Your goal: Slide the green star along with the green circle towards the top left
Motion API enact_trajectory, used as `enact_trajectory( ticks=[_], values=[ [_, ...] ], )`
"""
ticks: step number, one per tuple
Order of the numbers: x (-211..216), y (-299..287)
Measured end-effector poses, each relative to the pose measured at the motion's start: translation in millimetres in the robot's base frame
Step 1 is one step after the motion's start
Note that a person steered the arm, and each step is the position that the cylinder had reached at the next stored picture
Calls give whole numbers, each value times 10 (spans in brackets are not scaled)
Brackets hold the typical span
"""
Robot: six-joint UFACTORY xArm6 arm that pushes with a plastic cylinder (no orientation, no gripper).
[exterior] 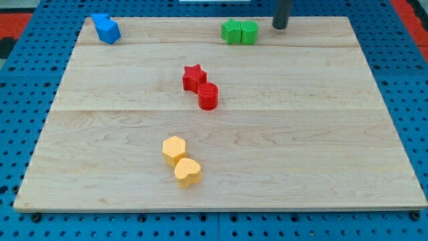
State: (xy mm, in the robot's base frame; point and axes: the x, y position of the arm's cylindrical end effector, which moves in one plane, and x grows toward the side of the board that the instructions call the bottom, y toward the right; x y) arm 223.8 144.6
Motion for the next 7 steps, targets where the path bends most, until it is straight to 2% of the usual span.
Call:
enact_trajectory(
  ticks=[2, 3, 4, 6, 7],
  values=[
    [13, -333],
    [41, -147],
    [170, -305],
    [37, -1777],
    [-9, -2189]
  ],
)
